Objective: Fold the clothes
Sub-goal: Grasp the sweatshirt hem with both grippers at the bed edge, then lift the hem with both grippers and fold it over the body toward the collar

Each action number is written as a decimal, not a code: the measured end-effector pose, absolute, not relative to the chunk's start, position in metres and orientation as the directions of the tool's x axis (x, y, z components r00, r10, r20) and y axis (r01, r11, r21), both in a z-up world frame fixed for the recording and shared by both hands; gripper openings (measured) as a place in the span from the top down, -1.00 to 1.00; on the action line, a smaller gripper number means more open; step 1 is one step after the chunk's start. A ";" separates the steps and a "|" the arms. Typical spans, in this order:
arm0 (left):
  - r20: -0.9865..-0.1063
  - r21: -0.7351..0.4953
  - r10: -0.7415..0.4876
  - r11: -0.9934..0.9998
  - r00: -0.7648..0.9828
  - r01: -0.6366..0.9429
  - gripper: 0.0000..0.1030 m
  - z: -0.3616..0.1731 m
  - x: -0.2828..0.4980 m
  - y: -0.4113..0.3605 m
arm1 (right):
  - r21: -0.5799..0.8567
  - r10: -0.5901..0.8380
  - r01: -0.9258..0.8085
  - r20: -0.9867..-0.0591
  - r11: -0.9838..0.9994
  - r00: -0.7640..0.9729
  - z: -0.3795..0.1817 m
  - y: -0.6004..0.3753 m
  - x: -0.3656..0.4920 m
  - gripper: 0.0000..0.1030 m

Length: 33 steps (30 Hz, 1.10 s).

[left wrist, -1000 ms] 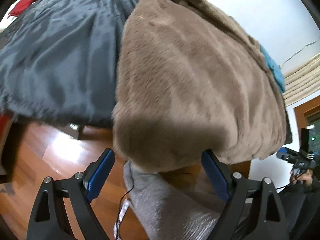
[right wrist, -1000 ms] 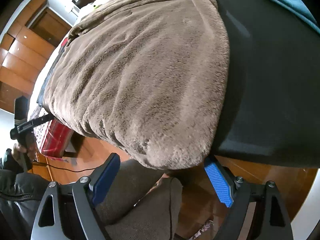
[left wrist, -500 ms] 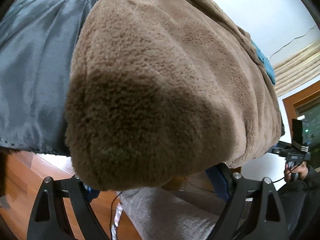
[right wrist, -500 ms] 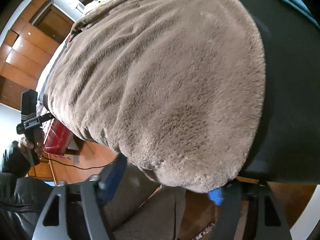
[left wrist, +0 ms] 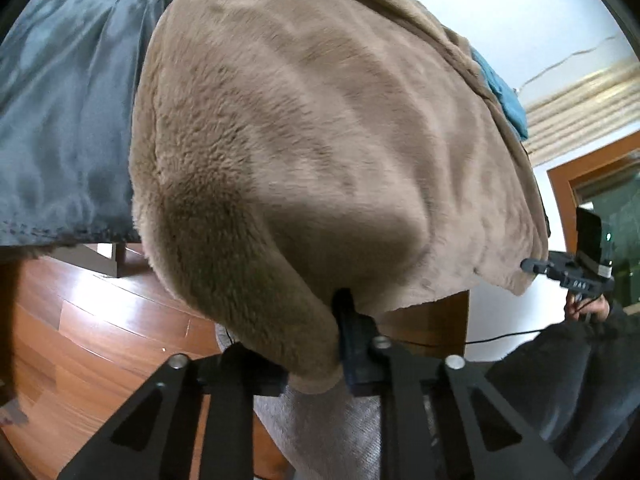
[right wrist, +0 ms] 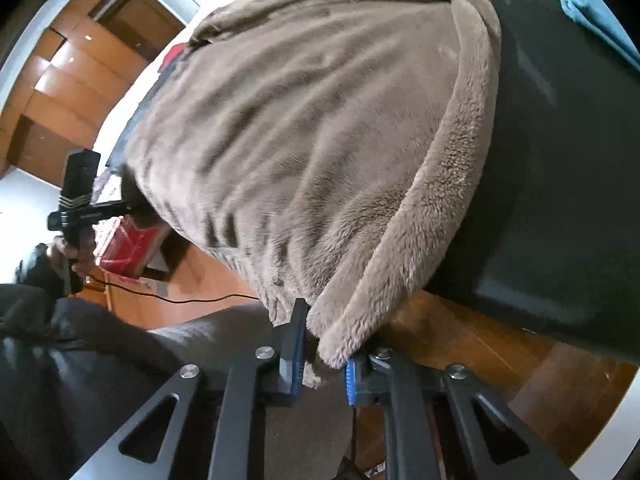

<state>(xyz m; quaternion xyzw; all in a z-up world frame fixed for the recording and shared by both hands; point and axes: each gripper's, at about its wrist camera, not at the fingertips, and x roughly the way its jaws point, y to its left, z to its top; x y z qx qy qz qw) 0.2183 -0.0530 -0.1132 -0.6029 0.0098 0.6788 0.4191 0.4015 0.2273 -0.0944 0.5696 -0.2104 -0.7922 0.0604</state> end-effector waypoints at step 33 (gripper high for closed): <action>-0.615 -0.637 0.786 -0.541 -0.061 -0.550 0.69 0.035 0.131 -0.024 | 0.525 -0.279 -0.181 -0.677 -0.832 -0.681 0.033 0.319 0.361 0.66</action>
